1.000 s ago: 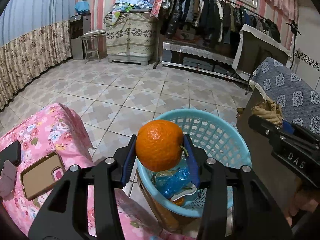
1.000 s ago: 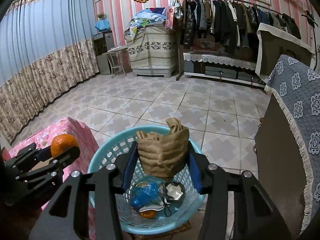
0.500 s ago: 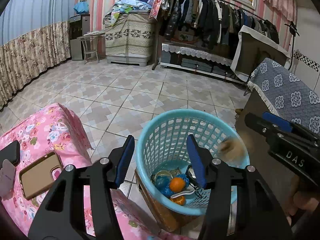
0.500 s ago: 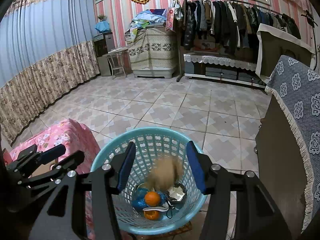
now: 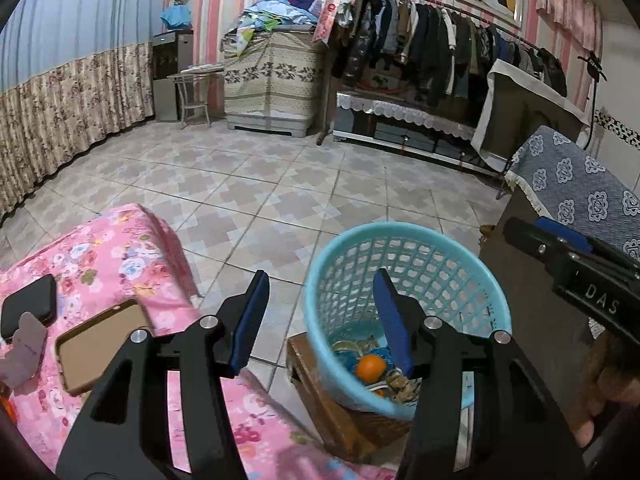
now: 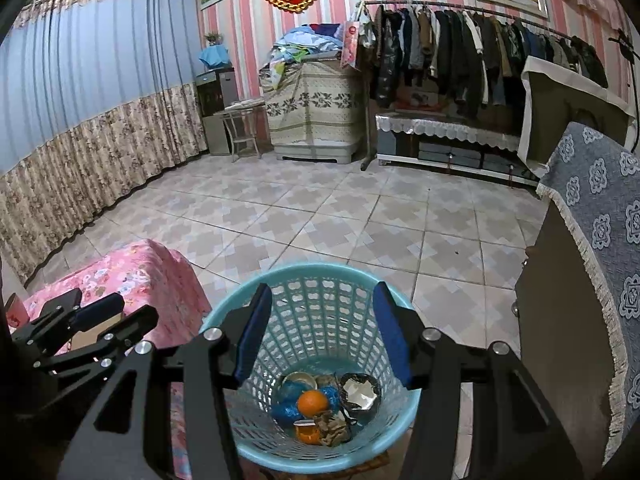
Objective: Collect trash
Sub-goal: 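Move both tools back over the table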
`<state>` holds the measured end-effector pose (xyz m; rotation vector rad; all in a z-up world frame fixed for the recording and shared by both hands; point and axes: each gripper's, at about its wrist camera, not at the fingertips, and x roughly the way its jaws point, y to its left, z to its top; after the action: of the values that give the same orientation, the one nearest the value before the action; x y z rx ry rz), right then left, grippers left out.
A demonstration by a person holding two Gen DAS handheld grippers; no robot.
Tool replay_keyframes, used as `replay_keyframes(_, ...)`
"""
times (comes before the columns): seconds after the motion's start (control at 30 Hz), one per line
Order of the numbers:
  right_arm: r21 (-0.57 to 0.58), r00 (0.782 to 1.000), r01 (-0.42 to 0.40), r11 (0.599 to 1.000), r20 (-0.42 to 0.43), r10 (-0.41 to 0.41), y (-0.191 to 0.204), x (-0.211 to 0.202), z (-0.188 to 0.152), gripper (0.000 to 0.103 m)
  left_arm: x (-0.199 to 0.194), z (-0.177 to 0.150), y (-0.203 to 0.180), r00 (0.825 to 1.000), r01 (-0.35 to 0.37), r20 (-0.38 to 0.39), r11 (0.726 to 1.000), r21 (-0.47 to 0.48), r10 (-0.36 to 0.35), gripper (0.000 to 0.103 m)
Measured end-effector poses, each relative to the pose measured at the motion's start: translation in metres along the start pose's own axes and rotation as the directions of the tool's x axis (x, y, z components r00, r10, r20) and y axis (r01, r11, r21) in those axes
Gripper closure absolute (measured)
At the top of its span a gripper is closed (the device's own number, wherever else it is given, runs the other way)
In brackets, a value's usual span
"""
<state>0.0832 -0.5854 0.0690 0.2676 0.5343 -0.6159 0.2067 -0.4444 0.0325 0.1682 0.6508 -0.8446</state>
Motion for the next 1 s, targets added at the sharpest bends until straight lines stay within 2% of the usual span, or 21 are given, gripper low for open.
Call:
replay_keyframes(0.2,-0.040,0.999,-0.044,0.998,0.005,0.045,0.027,0.001,0.004,0.047,-0.021,-0.012,0.038,0.997,-0.073,-0.006,0.997,-0.037,0.073,0.050)
replay_keyframes(0.33,-0.069,0.992,-0.123,0.990,0.007,0.124,0.058,0.000,0.005,0.046,-0.049,-0.018,0.074,0.991,-0.131,0.012,0.990,-0.058,0.132,0.048)
replay_keyframes(0.4,-0.079,0.985,-0.171,0.982,0.009,0.172,0.077,-0.001,0.006,0.042,-0.071,-0.022,0.103,0.984,-0.174,0.028,0.981,-0.080,0.177,0.046)
replay_keyframes(0.47,-0.090,0.973,-0.228,0.969,0.001,0.229,0.099,0.001,0.003,0.041,-0.094,-0.028,0.132,0.971,-0.230,0.040,0.969,-0.092,0.235,0.044)
replay_keyframes(0.53,-0.130,0.968,-0.249,0.960,-0.010,0.250,0.127,0.001,-0.001,0.041,-0.121,-0.037,0.168,0.954,-0.292,0.046,0.950,-0.109,0.298,0.044)
replay_keyframes(0.57,-0.145,0.968,-0.251,0.957,-0.013,0.252,0.137,0.000,-0.002,0.041,-0.136,-0.044,0.189,0.941,-0.329,0.044,0.937,-0.121,0.336,0.044)
replay_keyframes(0.63,-0.176,0.960,-0.278,0.944,-0.021,0.279,0.163,-0.002,-0.004,0.039,-0.166,-0.063,0.228,0.903,-0.420,0.034,0.897,-0.141,0.428,0.039)
replay_keyframes(0.73,-0.202,0.930,-0.364,0.909,-0.030,0.365,0.212,-0.011,-0.012,0.036,-0.204,-0.104,0.278,0.846,-0.527,-0.007,0.832,-0.174,0.534,0.036)
replay_keyframes(0.83,-0.236,0.899,-0.436,0.869,-0.057,0.435,0.259,-0.019,-0.027,0.034,-0.225,-0.148,0.323,0.815,-0.577,-0.099,0.785,-0.227,0.571,0.036)
replay_keyframes(0.9,-0.275,0.853,-0.517,0.811,-0.087,0.515,0.297,-0.025,-0.043,0.034,-0.226,-0.171,0.341,0.806,-0.591,-0.162,0.767,-0.249,0.569,0.036)
replay_keyframes(0.93,-0.288,0.835,-0.545,0.787,-0.110,0.539,0.312,-0.026,-0.051,0.034,-0.222,-0.185,0.353,0.800,-0.600,-0.221,0.758,-0.256,0.558,0.036)
replay_keyframes(0.97,-0.301,0.817,-0.573,0.763,-0.139,0.559,0.332,-0.027,-0.064,0.034,-0.219,-0.191,0.355,0.798,-0.602,-0.240,0.758,-0.253,0.553,0.036)
replay_keyframes(1.0,-0.301,0.808,-0.586,0.752,-0.153,0.569,0.341,-0.027,-0.070,0.034,-0.217,-0.197,0.359,0.799,-0.598,-0.253,0.761,-0.251,0.545,0.036)
